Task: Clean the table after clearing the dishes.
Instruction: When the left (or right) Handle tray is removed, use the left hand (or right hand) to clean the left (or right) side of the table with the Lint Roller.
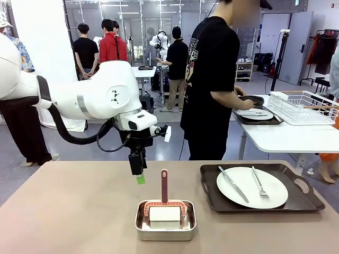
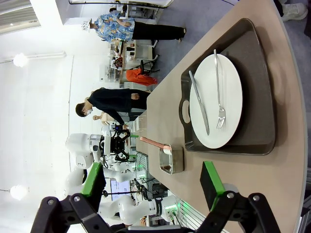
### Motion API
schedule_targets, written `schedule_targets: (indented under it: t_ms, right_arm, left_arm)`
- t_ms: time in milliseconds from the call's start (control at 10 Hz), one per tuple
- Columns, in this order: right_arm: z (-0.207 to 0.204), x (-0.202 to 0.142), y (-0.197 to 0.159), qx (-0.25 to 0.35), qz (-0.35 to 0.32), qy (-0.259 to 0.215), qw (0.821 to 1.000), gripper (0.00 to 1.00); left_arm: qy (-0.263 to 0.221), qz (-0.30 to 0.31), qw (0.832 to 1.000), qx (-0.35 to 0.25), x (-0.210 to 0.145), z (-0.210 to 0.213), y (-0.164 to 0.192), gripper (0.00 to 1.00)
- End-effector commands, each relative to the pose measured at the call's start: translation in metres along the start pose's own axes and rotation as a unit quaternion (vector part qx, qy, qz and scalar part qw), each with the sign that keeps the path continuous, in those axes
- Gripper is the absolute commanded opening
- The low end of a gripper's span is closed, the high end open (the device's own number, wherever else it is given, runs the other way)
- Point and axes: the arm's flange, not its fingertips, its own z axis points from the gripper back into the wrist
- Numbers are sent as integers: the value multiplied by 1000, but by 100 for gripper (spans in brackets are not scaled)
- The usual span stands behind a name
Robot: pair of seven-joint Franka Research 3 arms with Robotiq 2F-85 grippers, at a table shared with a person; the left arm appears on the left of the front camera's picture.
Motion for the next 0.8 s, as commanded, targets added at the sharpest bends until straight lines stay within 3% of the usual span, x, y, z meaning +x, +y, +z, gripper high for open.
schedule_targets:
  t_ms: [0,700]
  right_arm:
    - [1,-1,3,0,2,-1,1000,100]
    - [1,-1,3,0,2,-1,1000,100]
  left_arm:
    - [17,-3,1000,-4,19,2,6,100]
    - [68,-30,996,-41,69,-14,44,100]
